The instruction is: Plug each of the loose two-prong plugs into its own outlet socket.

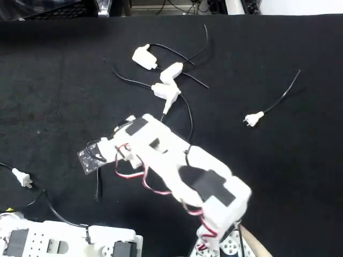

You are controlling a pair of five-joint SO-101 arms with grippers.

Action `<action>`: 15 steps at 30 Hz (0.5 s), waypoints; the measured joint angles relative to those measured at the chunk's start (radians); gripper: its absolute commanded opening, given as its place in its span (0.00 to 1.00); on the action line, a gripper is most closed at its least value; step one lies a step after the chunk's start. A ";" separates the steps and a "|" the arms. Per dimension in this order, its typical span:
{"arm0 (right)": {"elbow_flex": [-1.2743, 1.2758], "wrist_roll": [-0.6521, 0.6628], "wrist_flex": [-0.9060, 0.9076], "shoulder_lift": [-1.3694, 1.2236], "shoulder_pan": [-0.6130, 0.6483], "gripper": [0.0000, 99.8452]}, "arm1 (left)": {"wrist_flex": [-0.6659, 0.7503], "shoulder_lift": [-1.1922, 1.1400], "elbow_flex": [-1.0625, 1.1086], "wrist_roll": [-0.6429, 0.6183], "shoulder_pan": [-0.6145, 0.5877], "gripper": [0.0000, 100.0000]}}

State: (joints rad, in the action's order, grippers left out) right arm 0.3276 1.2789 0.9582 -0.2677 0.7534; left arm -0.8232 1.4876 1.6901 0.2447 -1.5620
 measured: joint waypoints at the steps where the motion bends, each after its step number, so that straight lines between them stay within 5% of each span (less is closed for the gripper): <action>1: -0.044 0.006 0.032 -0.026 -0.002 0.39 | 0.000 0.000 0.000 0.000 0.000 0.29; 15: -0.560 0.006 0.322 -0.207 -0.002 0.39 | 0.000 0.000 0.000 0.000 -0.003 0.29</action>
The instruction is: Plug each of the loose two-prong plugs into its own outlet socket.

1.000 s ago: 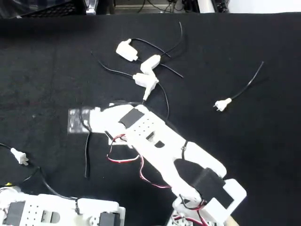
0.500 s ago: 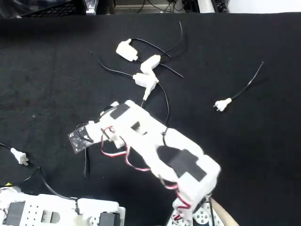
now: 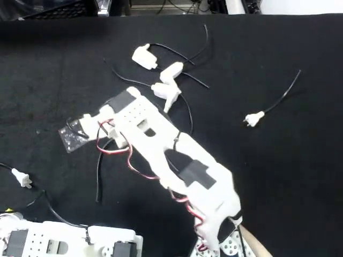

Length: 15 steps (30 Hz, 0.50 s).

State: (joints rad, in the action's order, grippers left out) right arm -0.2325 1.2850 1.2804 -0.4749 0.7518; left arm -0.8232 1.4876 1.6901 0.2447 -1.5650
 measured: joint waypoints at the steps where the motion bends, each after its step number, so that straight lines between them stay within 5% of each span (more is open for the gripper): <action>1: -0.015 0.000 0.000 -0.029 0.000 0.39 | 0.000 0.000 0.000 0.000 0.000 0.29; 6: -0.097 -0.005 0.006 -0.193 0.000 0.37 | 0.000 0.000 0.000 0.000 0.000 0.29; 15: -0.391 -0.064 0.184 -0.376 0.006 0.06 | 0.000 0.000 0.000 0.000 0.000 0.29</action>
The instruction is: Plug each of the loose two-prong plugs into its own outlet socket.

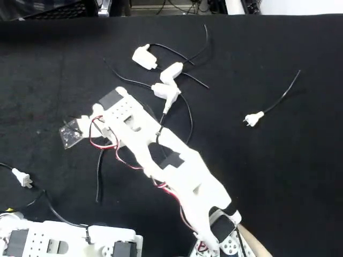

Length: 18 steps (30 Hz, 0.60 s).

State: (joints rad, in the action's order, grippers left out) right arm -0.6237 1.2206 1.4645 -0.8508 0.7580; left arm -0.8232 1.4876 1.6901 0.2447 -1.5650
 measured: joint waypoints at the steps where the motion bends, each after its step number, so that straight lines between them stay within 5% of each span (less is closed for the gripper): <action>1: -0.031 -0.015 0.014 -0.012 0.005 0.03 | 0.000 0.000 0.000 0.000 0.000 0.29; 7: -0.153 -0.161 0.051 -0.041 0.035 0.01 | 0.000 0.000 0.000 0.000 0.000 0.29; 18: -0.456 -0.241 0.209 -0.043 0.032 0.01 | 0.000 0.000 0.000 0.000 0.000 0.29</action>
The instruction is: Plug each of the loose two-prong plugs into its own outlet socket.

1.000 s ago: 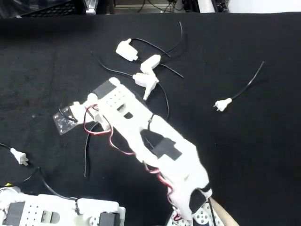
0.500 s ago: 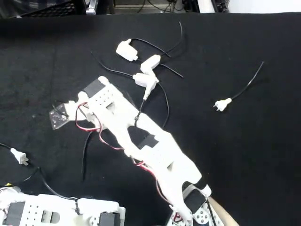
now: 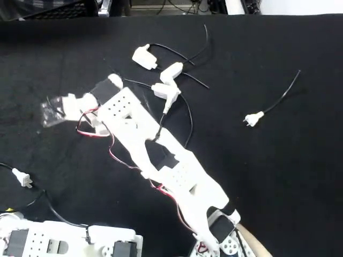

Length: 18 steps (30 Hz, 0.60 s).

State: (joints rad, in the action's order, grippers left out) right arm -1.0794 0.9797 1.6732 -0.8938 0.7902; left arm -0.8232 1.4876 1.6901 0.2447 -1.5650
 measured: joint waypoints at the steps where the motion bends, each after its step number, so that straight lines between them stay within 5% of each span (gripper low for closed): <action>1: -0.044 -0.023 0.017 0.000 -0.002 0.01 | 0.000 0.000 0.000 0.000 0.000 0.29; 8: -0.315 -0.157 0.038 0.000 0.025 0.01 | 0.000 0.000 0.000 0.000 0.000 0.29; 18: -0.537 -0.293 0.038 0.002 0.239 0.01 | 0.000 0.000 0.000 0.000 0.002 0.29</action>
State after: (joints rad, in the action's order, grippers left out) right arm -1.6164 0.6866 1.7116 -0.8922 1.0296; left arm -0.8232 1.4876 1.6901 0.2447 -1.5635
